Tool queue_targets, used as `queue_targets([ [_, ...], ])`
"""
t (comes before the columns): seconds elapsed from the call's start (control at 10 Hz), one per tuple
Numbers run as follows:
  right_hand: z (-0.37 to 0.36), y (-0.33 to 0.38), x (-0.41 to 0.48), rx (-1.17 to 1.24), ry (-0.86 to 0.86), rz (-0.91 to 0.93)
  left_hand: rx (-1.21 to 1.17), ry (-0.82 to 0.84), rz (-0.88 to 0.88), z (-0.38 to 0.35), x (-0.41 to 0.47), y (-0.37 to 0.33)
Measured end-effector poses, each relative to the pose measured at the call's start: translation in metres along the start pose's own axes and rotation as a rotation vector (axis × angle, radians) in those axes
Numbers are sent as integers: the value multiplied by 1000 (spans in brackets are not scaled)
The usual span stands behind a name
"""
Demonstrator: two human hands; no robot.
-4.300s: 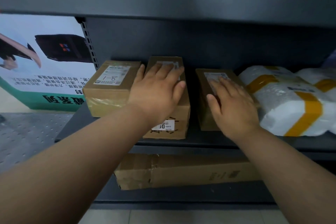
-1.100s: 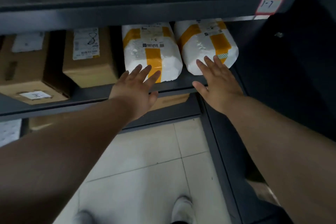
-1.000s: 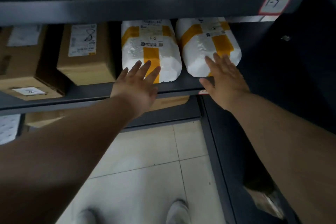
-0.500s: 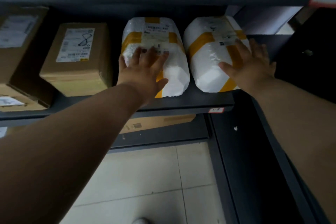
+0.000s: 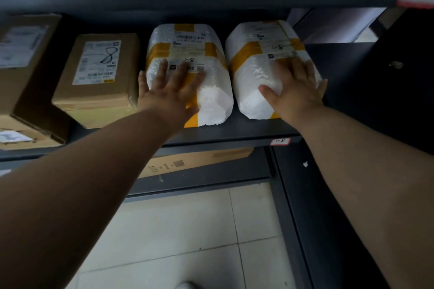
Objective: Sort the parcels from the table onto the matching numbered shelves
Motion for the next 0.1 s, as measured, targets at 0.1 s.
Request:
queue_targets([
  [0.1, 11, 18, -15, -27, -42, 162, 10, 7, -8, 15, -7, -8],
])
Point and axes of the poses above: each hand's wrist, its own x-axis towards the middle knuckle, its own z-axis out of the back of the hand, y = z × x, the point moved 8 cm from there along x, towards the middle knuckle
